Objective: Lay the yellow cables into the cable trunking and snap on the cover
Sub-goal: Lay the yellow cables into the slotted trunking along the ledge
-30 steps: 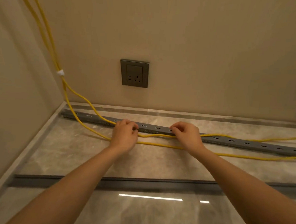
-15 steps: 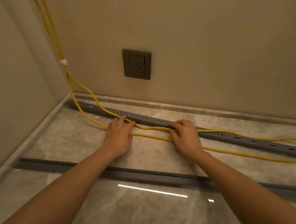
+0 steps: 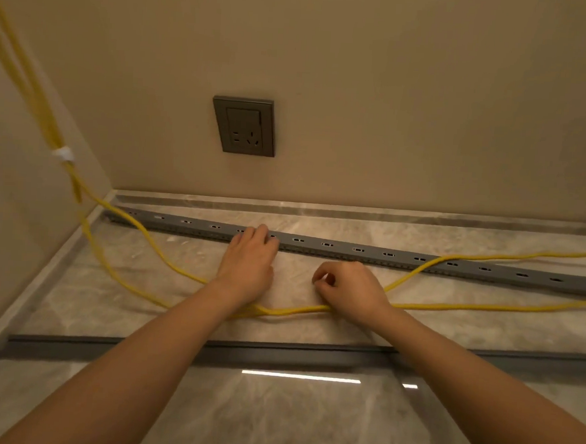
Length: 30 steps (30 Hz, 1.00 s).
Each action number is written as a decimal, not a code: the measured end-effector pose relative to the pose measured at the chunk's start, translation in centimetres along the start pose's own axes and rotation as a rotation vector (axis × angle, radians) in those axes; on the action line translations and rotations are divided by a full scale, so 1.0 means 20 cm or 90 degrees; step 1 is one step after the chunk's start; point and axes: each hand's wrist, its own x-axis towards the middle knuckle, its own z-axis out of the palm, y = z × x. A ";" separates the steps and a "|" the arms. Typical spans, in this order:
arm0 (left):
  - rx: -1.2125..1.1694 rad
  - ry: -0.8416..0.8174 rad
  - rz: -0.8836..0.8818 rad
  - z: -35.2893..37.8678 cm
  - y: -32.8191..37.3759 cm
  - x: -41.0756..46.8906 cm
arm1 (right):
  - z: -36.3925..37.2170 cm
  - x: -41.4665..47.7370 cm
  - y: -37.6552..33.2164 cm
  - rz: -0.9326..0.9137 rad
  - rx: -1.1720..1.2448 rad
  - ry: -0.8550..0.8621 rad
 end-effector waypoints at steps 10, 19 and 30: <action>-0.089 0.009 0.137 0.09 0.29 0.24 | -0.08 -0.05 0.09 0.037 -0.030 -0.022; -0.142 -0.001 0.134 0.08 0.25 0.27 | -0.18 -0.06 0.29 0.079 0.013 0.092; -0.301 -0.304 0.123 -0.05 0.15 0.34 | -0.21 -0.02 0.35 -0.147 -0.114 0.088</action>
